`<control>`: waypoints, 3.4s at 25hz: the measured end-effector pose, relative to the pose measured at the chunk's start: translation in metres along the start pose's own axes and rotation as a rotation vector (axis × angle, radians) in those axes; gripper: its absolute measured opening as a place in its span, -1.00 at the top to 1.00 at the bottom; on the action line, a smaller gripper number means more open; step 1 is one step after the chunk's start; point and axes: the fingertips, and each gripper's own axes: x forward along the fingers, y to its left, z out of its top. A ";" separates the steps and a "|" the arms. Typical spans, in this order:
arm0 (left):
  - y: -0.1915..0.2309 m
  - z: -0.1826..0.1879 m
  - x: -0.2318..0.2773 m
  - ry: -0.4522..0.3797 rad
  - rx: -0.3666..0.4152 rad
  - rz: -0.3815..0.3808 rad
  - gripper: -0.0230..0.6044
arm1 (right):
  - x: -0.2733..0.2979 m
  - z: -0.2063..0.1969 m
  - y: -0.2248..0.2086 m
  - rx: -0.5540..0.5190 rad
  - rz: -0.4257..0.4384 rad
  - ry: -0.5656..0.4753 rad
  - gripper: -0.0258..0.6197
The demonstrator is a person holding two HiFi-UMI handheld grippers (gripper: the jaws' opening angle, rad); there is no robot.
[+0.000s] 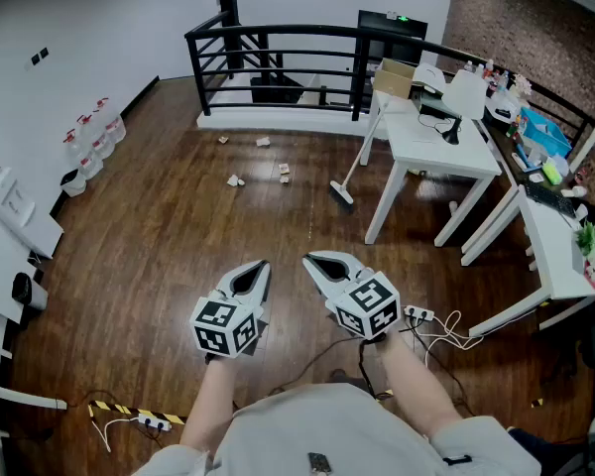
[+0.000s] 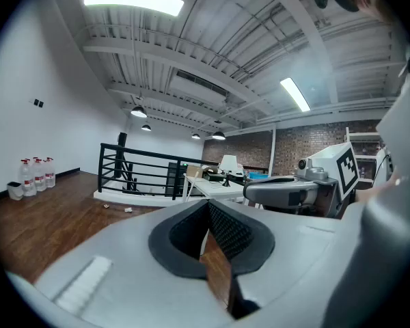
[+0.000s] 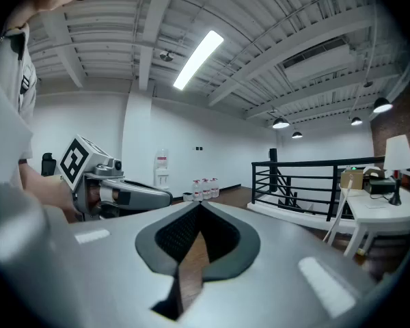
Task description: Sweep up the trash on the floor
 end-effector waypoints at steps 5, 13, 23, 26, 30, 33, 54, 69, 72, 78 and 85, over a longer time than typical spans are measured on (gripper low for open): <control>-0.016 0.009 0.044 0.009 -0.004 0.031 0.91 | -0.016 0.002 -0.055 0.012 0.015 0.003 0.92; -0.022 0.011 0.095 0.032 -0.006 0.062 0.91 | -0.018 -0.009 -0.120 0.074 0.019 -0.001 0.92; 0.049 0.022 0.180 0.027 -0.014 0.043 0.91 | 0.059 -0.009 -0.194 0.060 0.009 0.023 0.92; 0.095 0.035 0.218 0.023 0.002 0.022 0.91 | 0.109 -0.003 -0.226 0.036 0.000 0.042 0.92; 0.157 0.058 0.269 0.025 0.000 -0.024 0.91 | 0.181 0.017 -0.270 0.036 -0.018 0.045 0.92; 0.192 0.070 0.300 0.039 -0.005 -0.074 0.91 | 0.222 0.031 -0.294 0.038 -0.044 0.040 0.92; 0.288 0.125 0.592 0.117 0.022 -0.026 0.91 | 0.356 0.046 -0.584 0.056 0.038 0.028 0.92; 0.258 0.139 0.828 0.191 0.057 -0.313 0.91 | 0.337 0.024 -0.808 0.166 -0.246 0.036 0.92; 0.252 0.138 0.878 0.202 0.074 -0.425 0.91 | 0.332 0.020 -0.855 0.162 -0.350 0.073 0.92; 0.238 0.137 0.953 0.214 0.085 -0.615 0.91 | 0.317 0.008 -0.924 0.189 -0.524 0.180 0.92; 0.212 0.103 1.003 0.331 0.071 -0.760 0.91 | 0.281 -0.019 -0.966 0.267 -0.688 0.262 0.92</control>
